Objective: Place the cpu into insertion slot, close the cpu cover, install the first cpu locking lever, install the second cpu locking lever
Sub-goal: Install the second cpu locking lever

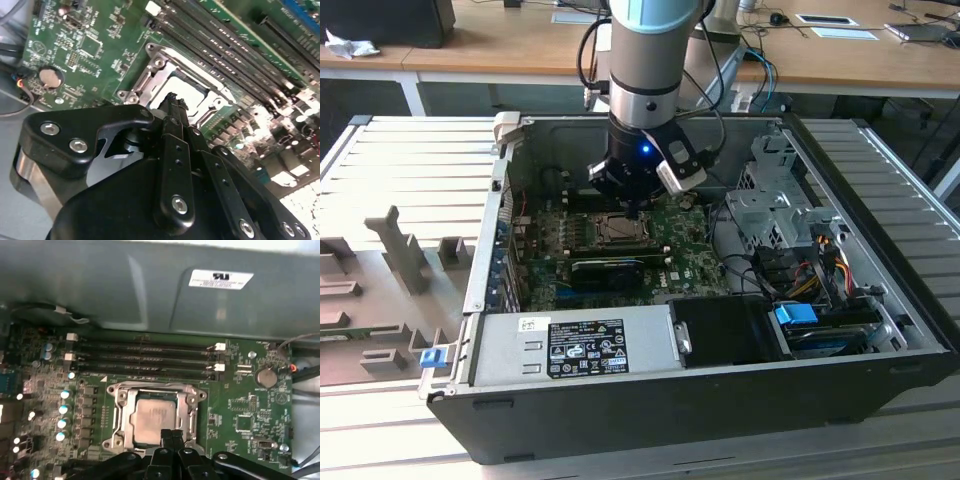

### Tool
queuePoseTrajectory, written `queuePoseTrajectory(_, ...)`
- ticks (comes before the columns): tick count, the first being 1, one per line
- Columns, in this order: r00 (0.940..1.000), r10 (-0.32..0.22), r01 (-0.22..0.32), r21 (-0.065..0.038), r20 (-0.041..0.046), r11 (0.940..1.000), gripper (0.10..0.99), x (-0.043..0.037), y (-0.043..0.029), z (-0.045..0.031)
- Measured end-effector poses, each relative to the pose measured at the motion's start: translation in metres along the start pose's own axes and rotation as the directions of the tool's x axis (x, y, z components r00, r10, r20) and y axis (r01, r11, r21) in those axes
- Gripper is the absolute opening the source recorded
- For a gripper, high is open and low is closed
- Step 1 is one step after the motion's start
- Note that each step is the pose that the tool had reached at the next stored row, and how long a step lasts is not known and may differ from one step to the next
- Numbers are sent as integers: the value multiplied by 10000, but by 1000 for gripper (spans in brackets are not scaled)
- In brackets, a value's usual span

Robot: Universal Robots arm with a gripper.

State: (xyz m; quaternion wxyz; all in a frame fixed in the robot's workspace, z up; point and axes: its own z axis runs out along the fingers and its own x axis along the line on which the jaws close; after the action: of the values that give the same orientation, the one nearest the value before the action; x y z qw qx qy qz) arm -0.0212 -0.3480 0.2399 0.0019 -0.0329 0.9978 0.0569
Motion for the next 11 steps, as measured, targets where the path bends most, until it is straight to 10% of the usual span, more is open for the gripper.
queuePoseTrajectory(11,10000,2,-2,-14,-20,10000,106,13,-195,-18)
